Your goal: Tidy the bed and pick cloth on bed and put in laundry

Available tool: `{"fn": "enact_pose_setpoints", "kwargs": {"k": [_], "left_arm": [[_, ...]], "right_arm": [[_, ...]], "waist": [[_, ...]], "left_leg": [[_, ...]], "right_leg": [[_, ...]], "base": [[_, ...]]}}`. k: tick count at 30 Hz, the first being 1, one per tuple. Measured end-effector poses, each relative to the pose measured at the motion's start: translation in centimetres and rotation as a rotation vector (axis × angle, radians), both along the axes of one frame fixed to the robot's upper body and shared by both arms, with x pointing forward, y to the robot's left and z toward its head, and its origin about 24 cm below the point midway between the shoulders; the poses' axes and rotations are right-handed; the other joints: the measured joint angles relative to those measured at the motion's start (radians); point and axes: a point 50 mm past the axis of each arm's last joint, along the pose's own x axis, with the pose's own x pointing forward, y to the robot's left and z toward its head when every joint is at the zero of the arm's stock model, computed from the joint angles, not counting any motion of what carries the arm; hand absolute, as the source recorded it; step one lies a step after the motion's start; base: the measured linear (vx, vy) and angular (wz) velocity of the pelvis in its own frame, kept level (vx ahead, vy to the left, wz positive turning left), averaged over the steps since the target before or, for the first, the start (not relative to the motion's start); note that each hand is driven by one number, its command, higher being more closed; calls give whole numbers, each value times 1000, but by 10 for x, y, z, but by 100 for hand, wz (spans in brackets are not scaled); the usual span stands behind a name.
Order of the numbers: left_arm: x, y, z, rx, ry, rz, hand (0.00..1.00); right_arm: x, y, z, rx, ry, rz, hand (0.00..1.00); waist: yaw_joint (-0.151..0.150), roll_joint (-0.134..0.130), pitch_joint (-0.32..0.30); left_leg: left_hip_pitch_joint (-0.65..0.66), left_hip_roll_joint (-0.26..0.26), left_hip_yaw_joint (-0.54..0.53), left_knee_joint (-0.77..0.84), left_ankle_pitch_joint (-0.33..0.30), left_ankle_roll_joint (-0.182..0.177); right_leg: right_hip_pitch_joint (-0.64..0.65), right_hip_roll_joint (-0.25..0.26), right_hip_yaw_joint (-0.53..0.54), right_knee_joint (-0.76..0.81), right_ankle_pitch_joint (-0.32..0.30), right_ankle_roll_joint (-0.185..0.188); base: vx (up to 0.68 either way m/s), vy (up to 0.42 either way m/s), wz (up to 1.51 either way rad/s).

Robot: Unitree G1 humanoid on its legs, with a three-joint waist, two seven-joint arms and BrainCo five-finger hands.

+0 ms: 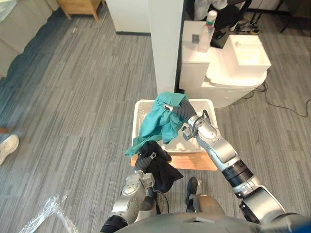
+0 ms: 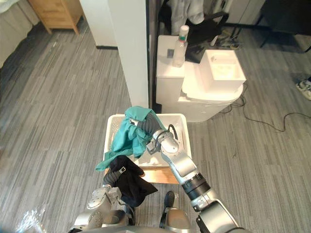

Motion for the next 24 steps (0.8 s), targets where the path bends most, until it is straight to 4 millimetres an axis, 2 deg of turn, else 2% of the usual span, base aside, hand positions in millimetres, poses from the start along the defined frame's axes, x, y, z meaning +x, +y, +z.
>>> {"fn": "enact_pose_setpoints", "kwargs": {"k": [3, 4, 6, 10, 12, 17, 20, 24], "left_arm": [[1, 0, 1, -4, -4, 3, 100], [1, 0, 1, -10, -2, 6, 100], [1, 1, 1, -12, -3, 7, 100], [1, 0, 2, -23, -20, -5, 100], [2, -1, 3, -34, -41, -20, 100], [4, 0, 8, -48, -94, -39, 100], [13, -1, 34, -81, -235, -46, 100], [19, -4, 70, -130, -403, -59, 100]], "right_arm": [[21, -22, 4, 4, 0, -122, 100], [27, -34, 2, -9, 5, -176, 0], [32, -48, -5, -49, 7, -232, 0], [35, -76, -35, -239, 57, -311, 0], [35, -86, -44, -283, 64, -332, 0], [34, -96, -47, -339, 25, -336, 0], [33, -97, -47, -353, 9, -332, 0], [25, -100, -61, -387, 33, -341, 0]], "waist": [[4, 17, 36], [6, 21, 41], [11, 26, 43], [11, 45, 54], [9, 54, 59], [7, 58, 61], [4, 57, 61], [4, 57, 60]], "left_leg": [[-28, -6, 4, 15, 0, 0], [-34, -7, 5, 16, 0, 1], [-44, -8, 5, 20, 1, 1], [-44, -10, 11, 29, 1, 1], [-41, -9, 11, 30, 1, 1], [-28, -6, 11, 31, 1, 1], [-23, -5, 12, 30, 3, 6], [-5, -3, 15, 26, 0, 10]], "right_leg": [[-14, -11, -8, 0, 3, 4], [-20, -13, -12, 0, 3, 4], [-28, -15, -13, 0, 4, 5], [-26, -18, -14, 0, 5, 7], [-21, -19, -18, 0, 5, 7], [-6, -17, -24, 0, 5, 7], [1, -17, -23, -1, 6, 6], [24, -12, -21, -7, 7, 5]], "base": [[-22, 17, 10], [-10, 6, 9], [10, 4, 5], [7, 0, 1], [-11, -8, 3], [-21, -7, 1], [-45, -10, 2], [-43, -9, 0]]}}
